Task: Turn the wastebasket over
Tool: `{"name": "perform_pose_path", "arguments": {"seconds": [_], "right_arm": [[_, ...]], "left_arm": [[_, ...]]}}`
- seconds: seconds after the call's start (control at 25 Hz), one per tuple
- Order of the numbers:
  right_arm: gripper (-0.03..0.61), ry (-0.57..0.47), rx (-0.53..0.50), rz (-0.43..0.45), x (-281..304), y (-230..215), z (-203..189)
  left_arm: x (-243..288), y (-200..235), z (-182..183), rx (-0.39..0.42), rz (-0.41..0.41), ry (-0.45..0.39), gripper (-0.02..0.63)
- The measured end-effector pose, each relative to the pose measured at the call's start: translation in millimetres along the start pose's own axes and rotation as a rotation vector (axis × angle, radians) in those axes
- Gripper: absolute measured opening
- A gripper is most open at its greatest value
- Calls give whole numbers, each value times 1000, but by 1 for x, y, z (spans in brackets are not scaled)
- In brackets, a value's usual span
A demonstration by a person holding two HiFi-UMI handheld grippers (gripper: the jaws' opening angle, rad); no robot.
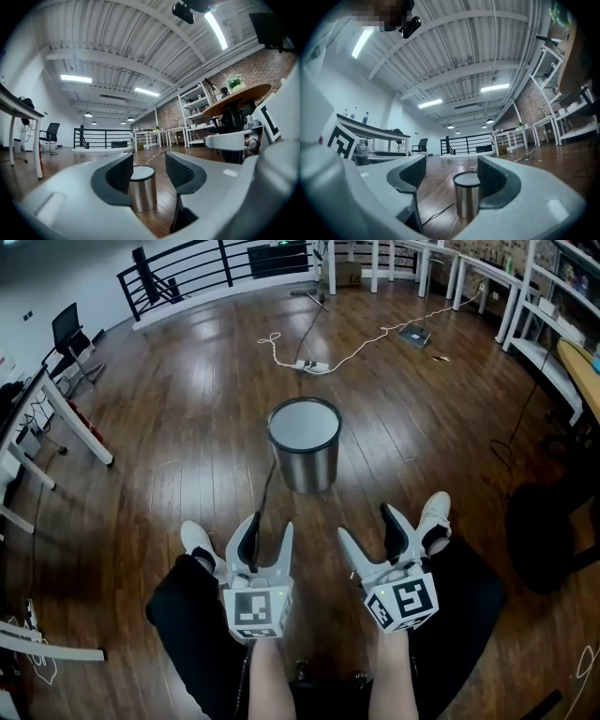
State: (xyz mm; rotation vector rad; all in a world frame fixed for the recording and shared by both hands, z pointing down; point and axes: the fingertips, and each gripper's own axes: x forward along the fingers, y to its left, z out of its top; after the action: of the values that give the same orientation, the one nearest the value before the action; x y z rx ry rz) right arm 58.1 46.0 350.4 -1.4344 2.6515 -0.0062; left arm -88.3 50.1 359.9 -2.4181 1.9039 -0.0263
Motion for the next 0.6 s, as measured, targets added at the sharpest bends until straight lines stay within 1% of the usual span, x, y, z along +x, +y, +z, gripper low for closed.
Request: {"name": "perform_pose_path", "arguments": {"seconds": [0.08,0.16,0.28,0.32,0.4,0.48,0.6], "right_arm": [[348,-1,-21,-17,-29,16,2],[353,8,-42,-27,-52,32,3],[353,39,-84,-47,-70,46,14],[353,49,-102,-57,-73,47,21],[353,62,-138,-79,-78,50,36],[353,61,-153,-94,-83,54,46],[353,68,-159,-94,-87,63,48]], "left_arm": [[-28,-10,3,-16,-15,-7,256],[-54,-19,7,-25,-34,-18,275],[-79,-26,16,-48,-53,-24,359],[-84,-25,21,-51,-50,-29,370],[-93,-24,31,-50,-38,-38,382],[-100,-23,40,-42,-30,-45,383],[-108,-23,47,-33,-32,-61,379]]}}
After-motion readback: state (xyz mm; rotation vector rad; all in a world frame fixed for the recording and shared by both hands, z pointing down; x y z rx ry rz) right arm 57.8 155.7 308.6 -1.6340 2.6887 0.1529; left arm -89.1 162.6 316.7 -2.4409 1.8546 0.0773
